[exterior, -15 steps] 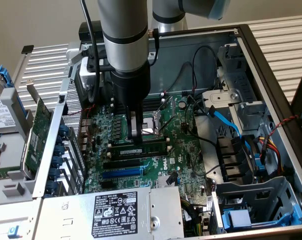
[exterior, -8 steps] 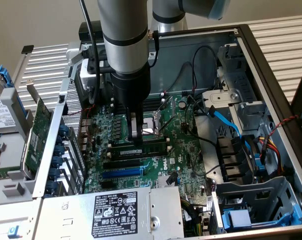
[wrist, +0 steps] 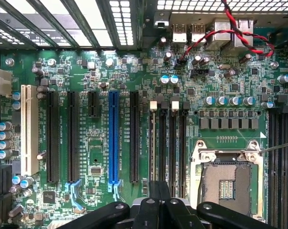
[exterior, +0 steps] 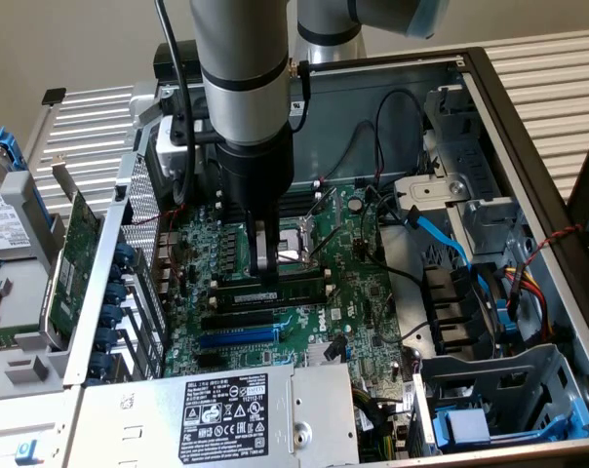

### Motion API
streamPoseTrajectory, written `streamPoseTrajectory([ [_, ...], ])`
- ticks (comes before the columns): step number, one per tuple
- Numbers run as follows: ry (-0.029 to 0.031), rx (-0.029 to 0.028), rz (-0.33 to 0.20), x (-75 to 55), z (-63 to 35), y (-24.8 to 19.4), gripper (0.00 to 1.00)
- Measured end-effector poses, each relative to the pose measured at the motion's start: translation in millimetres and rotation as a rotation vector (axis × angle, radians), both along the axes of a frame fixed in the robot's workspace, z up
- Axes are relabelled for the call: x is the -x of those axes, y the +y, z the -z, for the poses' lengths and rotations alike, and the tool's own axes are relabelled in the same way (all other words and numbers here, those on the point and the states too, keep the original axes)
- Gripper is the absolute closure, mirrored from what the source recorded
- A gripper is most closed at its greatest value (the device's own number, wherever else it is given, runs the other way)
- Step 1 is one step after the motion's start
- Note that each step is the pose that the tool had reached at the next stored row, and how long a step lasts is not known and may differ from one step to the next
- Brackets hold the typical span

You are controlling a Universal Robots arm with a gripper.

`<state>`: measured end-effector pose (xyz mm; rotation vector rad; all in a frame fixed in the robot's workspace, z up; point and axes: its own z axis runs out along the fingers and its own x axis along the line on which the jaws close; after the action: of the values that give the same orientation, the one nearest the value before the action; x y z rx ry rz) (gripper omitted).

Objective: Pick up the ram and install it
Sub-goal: 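Press down the ram until it locks into place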

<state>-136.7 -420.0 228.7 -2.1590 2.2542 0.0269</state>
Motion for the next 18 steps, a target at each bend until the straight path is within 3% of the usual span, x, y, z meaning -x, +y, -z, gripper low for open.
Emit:
streamPoseTrajectory([
  [12, -0.0021, -0.0031, 0.0, 0.1, 3.7, 0.0, 0.89],
  [15, -0.0044, -0.0056, 0.0, -0.3, -1.2, 0.3, 0.89],
  [18, -0.0023, -0.0035, 0.0, 0.0, -11.0, 0.0, 0.89],
])
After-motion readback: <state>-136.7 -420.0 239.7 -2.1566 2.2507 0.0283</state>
